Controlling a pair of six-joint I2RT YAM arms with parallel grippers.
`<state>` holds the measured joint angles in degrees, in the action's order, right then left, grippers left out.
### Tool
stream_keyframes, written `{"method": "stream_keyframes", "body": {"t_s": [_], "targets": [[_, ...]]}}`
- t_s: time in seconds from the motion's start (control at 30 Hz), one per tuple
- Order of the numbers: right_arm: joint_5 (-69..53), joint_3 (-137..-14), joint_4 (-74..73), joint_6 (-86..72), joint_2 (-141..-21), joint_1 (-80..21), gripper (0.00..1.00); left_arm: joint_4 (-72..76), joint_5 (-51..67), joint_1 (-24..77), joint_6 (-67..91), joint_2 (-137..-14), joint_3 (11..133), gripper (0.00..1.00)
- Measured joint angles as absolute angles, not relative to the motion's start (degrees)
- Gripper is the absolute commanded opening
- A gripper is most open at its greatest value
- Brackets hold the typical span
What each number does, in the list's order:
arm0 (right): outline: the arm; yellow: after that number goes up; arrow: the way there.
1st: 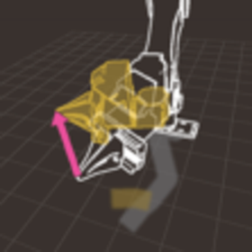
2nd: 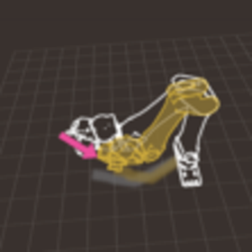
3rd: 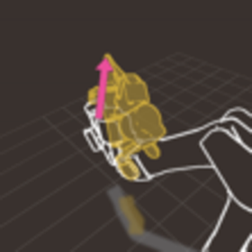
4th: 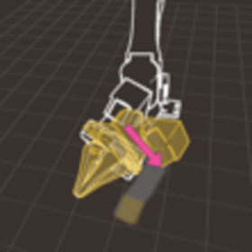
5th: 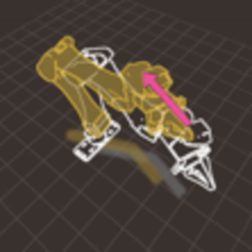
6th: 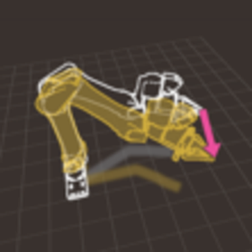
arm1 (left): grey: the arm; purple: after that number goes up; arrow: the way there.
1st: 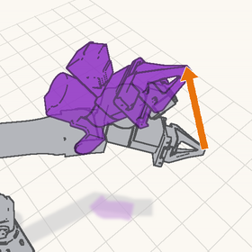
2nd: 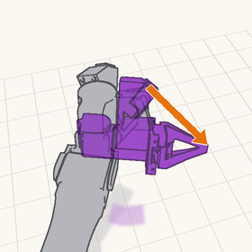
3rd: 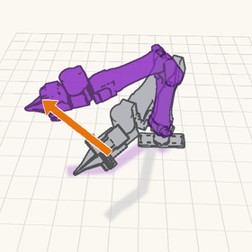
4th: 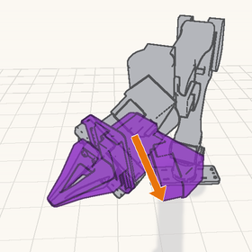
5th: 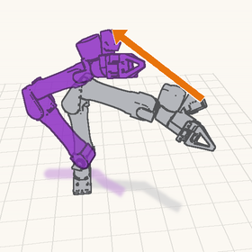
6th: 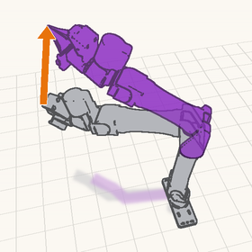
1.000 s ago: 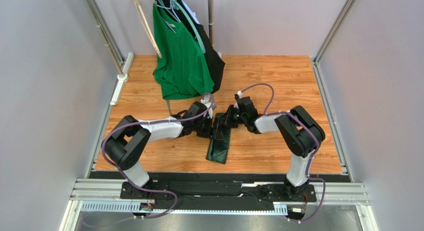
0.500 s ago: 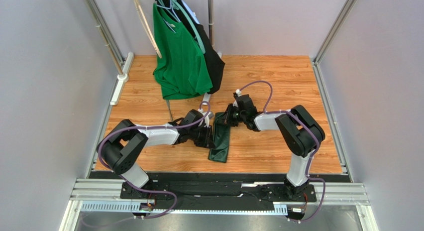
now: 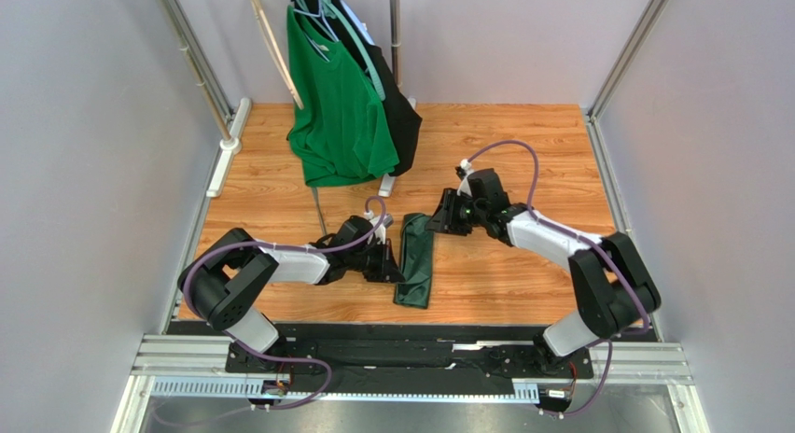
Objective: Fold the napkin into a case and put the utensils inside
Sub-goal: Stuff the top corner of the square-folded napkin into the folded napkin, then pick up the smaller rectangle-folded napkin from the center of the board.
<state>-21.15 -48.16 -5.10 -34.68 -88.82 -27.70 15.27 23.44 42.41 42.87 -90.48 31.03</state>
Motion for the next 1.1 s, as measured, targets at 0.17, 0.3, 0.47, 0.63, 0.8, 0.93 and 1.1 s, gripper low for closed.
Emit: {"method": "stream_keyframes", "body": {"t_s": [0.17, 0.3, 0.47, 0.63, 0.8, 0.93, 1.1], "targets": [[-24.3, -40.6, -3.9, -34.7, -83.1, -28.3, 0.16, 20.1, 23.2, 42.4, 46.3, -89.9, 28.1, 0.00], [-26.0, -33.0, -1.2, -38.3, -81.8, -32.2, 0.00, 24.3, 22.6, 42.5, 49.6, -89.9, 25.9, 0.00], [-27.2, -27.1, 6.5, -44.3, -81.5, -37.6, 0.00, 28.8, 21.3, 43.0, 53.9, -90.5, 24.1, 0.00], [-27.0, -25.5, 11.5, -47.6, -81.4, -40.0, 0.00, 33.1, 19.6, 43.9, 57.4, -92.0, 23.3, 0.00], [-25.6, -24.6, 18.0, -50.2, -86.7, -41.4, 0.00, 37.4, 18.0, 45.5, 60.7, -93.7, 22.6, 0.01], [-26.2, -23.5, 22.7, -52.4, -88.9, -41.5, 0.00, 36.9, 17.2, 45.9, 60.5, -93.3, 22.7, 0.72], [-26.0, -23.1, 24.1, -52.8, -89.2, -41.6, 0.00, 26.9, 13.6, 46.3, 56.6, -84.8, 26.4, 0.82]]}}
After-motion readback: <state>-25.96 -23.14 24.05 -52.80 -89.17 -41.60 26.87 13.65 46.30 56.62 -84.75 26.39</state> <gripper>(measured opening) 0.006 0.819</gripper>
